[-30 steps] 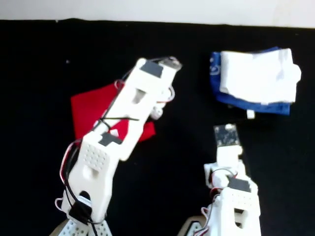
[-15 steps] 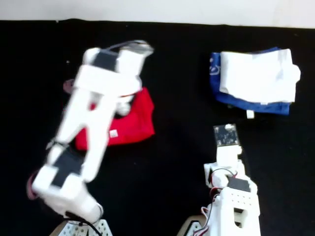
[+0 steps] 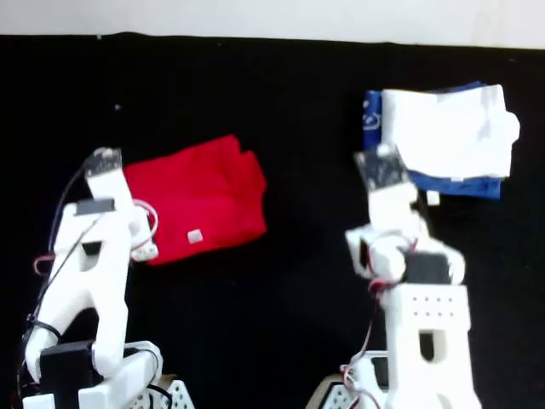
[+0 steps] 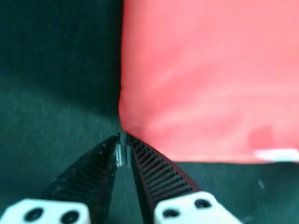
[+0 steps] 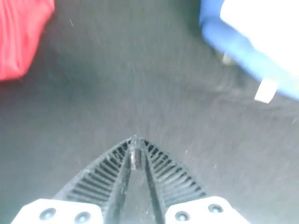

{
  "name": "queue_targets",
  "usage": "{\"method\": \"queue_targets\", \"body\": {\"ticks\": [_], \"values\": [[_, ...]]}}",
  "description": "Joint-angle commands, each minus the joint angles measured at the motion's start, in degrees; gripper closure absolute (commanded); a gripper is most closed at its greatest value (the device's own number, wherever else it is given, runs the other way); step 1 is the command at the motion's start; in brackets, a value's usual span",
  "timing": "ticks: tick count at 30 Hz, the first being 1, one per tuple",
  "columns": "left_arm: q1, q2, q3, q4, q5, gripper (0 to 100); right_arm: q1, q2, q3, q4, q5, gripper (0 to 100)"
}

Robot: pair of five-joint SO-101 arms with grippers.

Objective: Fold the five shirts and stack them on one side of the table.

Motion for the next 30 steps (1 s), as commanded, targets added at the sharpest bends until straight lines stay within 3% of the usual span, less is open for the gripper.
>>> {"method": "queue_targets", "body": {"ticks": [1,6,12,16,21,30], "values": [[-3.0,-2.4,2.0,-3.6,-0.2,99,-4.3,12.3,-17.8,4.0,-5.4,99.2],[-8.0,-4.3,0.0,-1.5,-0.2,99,-15.0,31.4,-37.5,9.2,-9.6,95.5],[-10.2,-17.1,-6.8,16.4,-0.2,99,-24.0,52.7,-58.0,14.5,-17.8,71.3],[-13.3,-28.2,-7.0,23.5,-0.6,99,-27.1,64.2,-68.3,16.7,-23.6,66.9],[-16.9,-37.6,2.9,21.8,-0.6,99,-29.2,75.6,-79.3,18.9,-27.5,66.7],[-16.8,-40.8,20.3,7.3,-0.6,99,-30.6,91.6,-93.4,19.2,-27.8,64.7]]}}
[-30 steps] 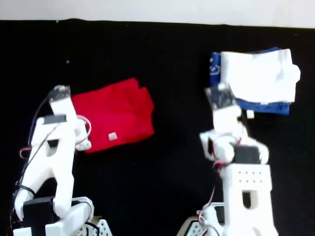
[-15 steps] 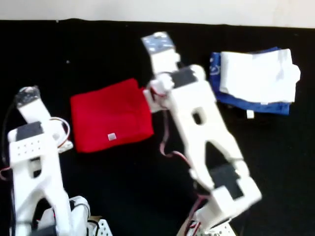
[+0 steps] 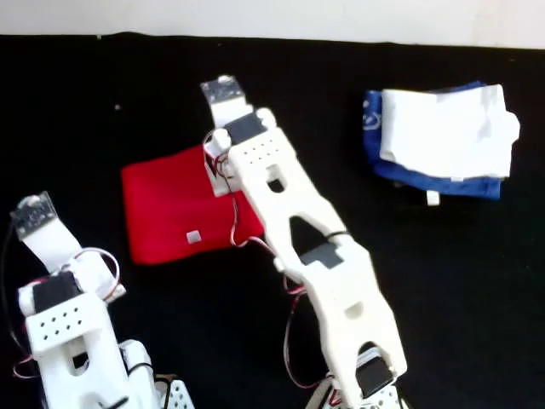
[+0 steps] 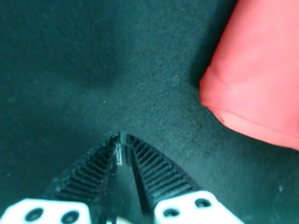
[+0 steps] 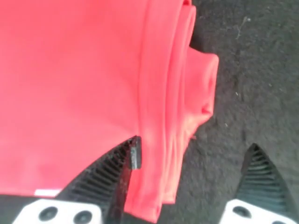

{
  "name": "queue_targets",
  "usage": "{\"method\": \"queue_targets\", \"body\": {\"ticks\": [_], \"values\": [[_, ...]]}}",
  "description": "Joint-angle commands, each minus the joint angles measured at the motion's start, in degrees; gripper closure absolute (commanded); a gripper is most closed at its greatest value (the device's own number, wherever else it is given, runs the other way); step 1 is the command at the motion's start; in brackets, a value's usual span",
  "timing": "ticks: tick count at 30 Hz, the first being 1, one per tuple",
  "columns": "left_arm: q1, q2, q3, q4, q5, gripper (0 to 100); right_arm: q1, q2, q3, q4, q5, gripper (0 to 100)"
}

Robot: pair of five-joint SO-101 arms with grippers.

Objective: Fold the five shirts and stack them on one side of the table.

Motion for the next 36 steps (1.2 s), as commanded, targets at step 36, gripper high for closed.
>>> {"method": "queue_targets", "body": {"ticks": [36], "values": [[-0.4,-1.5,15.0,-15.2,-0.5,99,19.2,-3.7,-28.7,16.0,16.4,99.2]]}}
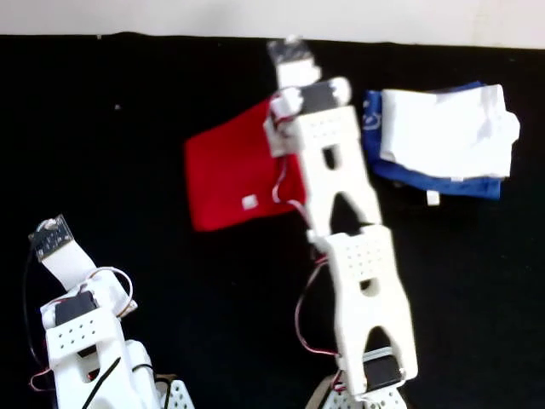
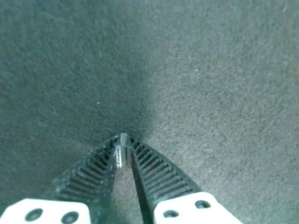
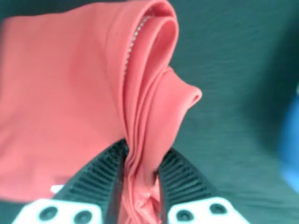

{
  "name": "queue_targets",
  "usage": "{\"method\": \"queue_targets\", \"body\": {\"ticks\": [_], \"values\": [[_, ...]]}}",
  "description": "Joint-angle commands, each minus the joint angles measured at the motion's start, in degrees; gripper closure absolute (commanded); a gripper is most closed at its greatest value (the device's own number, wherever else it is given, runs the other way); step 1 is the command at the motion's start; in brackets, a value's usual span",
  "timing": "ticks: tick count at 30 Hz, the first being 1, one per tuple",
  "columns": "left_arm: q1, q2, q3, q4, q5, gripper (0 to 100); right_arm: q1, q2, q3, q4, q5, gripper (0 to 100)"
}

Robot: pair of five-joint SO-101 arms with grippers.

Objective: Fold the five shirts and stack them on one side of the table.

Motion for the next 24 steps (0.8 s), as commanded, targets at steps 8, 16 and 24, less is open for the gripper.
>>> {"method": "queue_targets", "body": {"ticks": [8,16,24], "values": [[-0.4,-0.4,0.2,-1.8,-0.6,99,7.6,-35.5,14.3,0.5,8.0,99.2],[-0.4,-0.4,0.2,-1.8,-0.6,99,20.4,-40.1,14.6,-2.0,11.0,99.2],[-0.4,-0.4,0.2,-1.8,-0.6,99,31.4,-32.0,19.2,-8.5,18.6,99.2]]}}
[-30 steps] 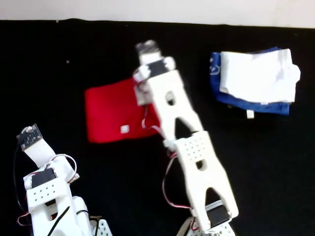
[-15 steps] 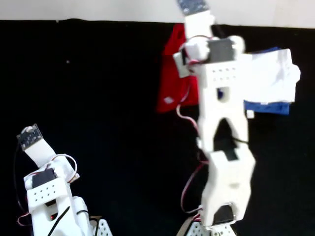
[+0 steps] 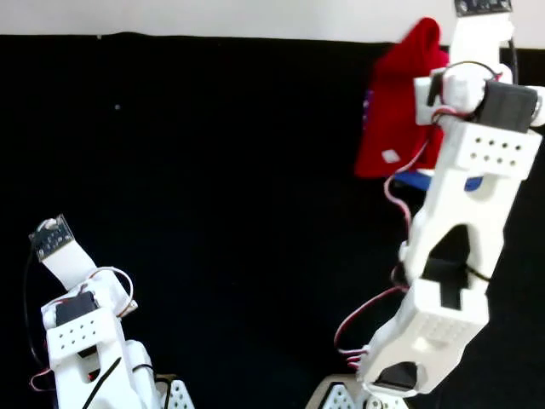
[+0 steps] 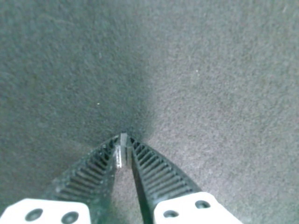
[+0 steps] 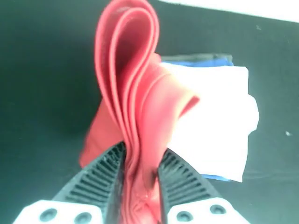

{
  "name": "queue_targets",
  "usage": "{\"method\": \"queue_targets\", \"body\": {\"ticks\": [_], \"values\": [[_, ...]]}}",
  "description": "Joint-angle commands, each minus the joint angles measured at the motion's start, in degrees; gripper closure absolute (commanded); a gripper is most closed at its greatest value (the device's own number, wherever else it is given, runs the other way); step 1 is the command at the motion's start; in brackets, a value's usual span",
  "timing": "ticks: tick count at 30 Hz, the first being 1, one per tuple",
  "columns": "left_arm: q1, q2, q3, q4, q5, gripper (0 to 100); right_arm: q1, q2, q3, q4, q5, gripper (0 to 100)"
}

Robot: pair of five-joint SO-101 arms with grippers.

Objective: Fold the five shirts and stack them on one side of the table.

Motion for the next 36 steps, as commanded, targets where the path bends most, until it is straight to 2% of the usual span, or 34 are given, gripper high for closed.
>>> {"method": "queue_targets", "body": {"ticks": [1,7,16,25,30,36], "values": [[-0.4,-0.4,0.0,-1.1,-0.6,99,5.3,4.4,0.0,-4.9,4.8,99.2],[-0.4,-0.4,0.0,-1.1,-0.6,99,9.5,16.3,-0.3,-12.4,12.4,99.2],[-0.4,-0.4,0.0,-1.1,-0.6,99,10.8,20.4,-0.3,-27.0,13.2,99.2],[-0.4,-0.4,0.0,-1.1,-0.6,99,14.2,19.9,-3.1,-26.3,13.2,99.2],[-0.4,-0.4,0.0,-1.1,-0.6,99,14.4,20.0,-3.6,-26.7,17.1,99.2],[-0.4,-0.4,0.0,-1.1,-0.6,99,14.3,23.4,-4.0,-28.5,16.9,99.1]]}}
